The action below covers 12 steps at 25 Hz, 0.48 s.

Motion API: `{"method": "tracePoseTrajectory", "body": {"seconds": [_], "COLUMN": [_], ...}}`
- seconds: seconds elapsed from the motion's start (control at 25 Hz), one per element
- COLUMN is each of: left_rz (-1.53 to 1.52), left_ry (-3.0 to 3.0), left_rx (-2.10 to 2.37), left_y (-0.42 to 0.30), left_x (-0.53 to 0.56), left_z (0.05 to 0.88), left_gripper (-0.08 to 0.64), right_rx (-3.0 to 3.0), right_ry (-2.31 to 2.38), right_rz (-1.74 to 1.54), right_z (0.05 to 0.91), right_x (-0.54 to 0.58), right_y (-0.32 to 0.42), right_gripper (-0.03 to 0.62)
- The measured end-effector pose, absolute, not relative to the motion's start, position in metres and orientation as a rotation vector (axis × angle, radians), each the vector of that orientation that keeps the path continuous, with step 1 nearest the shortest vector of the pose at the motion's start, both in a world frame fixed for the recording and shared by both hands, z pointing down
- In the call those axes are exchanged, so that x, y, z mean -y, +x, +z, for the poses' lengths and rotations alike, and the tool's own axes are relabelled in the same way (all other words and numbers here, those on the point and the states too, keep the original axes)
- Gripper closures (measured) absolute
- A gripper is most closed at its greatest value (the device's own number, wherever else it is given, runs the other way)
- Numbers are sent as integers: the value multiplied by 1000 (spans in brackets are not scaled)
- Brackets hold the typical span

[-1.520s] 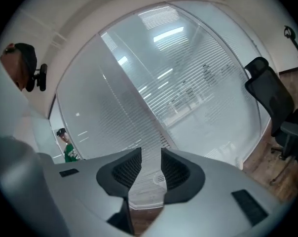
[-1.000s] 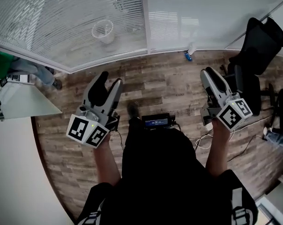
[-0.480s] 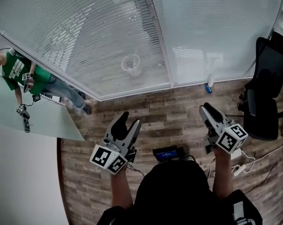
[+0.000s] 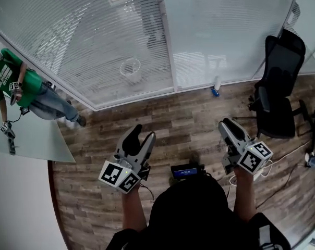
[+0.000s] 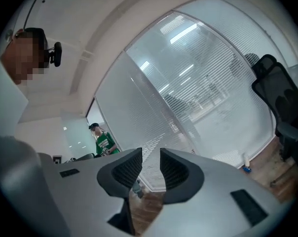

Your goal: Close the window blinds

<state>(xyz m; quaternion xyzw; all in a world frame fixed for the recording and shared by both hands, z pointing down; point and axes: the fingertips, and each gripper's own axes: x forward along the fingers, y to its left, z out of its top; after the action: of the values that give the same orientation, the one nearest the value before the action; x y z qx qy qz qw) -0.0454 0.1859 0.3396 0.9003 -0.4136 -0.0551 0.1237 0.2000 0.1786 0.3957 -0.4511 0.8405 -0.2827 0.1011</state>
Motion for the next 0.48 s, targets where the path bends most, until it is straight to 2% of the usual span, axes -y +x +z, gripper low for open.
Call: {"method": "tracePoseTrajectory", "body": {"seconds": [0.48], "left_rz": [-281], "left_ry": [2651], "left_rx": [1155], "left_y": [-43], "left_x": [-242], "left_z": [324], "left_gripper": [351], "right_rx": [-2497], "right_ry": [-1398], "right_rz": [-768], "right_z": [362], "right_x": [-237], "right_y": [207], "right_gripper": [486]}}
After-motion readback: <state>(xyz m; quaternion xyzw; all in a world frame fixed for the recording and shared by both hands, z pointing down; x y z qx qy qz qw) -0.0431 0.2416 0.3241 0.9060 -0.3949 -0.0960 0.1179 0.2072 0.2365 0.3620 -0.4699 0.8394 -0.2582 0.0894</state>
